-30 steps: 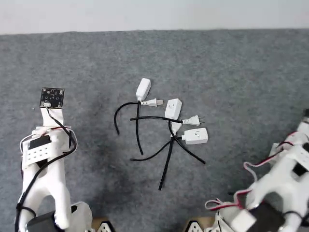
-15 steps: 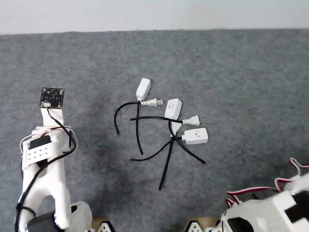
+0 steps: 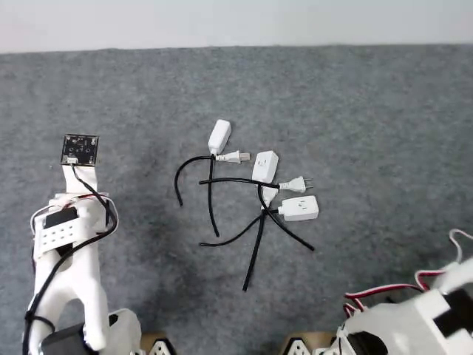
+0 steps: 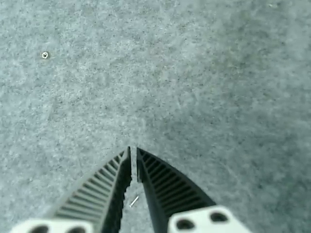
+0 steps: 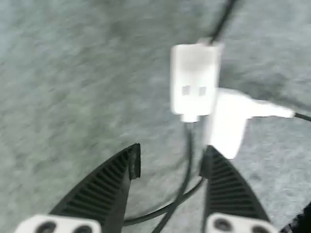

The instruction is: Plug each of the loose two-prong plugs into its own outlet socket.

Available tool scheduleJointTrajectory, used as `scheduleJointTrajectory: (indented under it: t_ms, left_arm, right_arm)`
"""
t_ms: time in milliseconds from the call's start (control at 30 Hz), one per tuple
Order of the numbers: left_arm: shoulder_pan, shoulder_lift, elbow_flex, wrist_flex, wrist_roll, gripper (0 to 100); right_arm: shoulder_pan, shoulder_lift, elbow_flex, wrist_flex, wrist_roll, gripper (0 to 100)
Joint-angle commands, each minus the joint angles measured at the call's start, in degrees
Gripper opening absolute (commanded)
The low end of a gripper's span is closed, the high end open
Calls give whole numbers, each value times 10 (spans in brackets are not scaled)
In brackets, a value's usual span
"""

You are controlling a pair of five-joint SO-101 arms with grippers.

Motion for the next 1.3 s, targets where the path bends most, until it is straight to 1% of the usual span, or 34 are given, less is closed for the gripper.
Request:
scheduleJointTrajectory:
  t_ms: [0, 100, 300, 433, 500, 600, 833, 867, 1000, 1067, 1133, 1267]
  left_arm:
    - [6, -13, -4, -15, -7, 15]
    - [6, -13, -4, -15, -7, 15]
    - [6, -13, -4, -15, -8, 15]
    - [5, -13, -4, -15, -8, 15]
    - [6, -13, -4, -15, -8, 15]
    - [7, -13, -4, -15, -8, 15]
    - [6, -13, -3, -15, -8, 15]
    - [6, -13, -1, -15, -8, 15]
    - [7, -18, 15, -43, -8, 15]
    - [7, -18, 16, -43, -8, 15]
    - [7, -18, 16, -43, -8, 15]
    - [7, -18, 16, -43, -8, 15]
  right_arm:
    - [-77, -11, -36, 32, -11, 148]
    - [-163, -23, -15, 48, -37, 157]
    - [-356, -80, 32, 42, -94, 168]
    - [-457, -94, 98, -9, -95, 169]
    - [-494, -93, 149, -65, -92, 169]
    - [-529, -91, 215, -137, -91, 169]
    - [-583, -90, 244, -152, -98, 174]
    - [-594, -90, 245, -153, -108, 187]
    - [-625, -89, 248, -153, -200, 262]
    - [-633, -89, 255, -154, -234, 272]
    - [-637, -89, 275, -171, -254, 270]
    - [-635, -88, 303, -195, -266, 270]
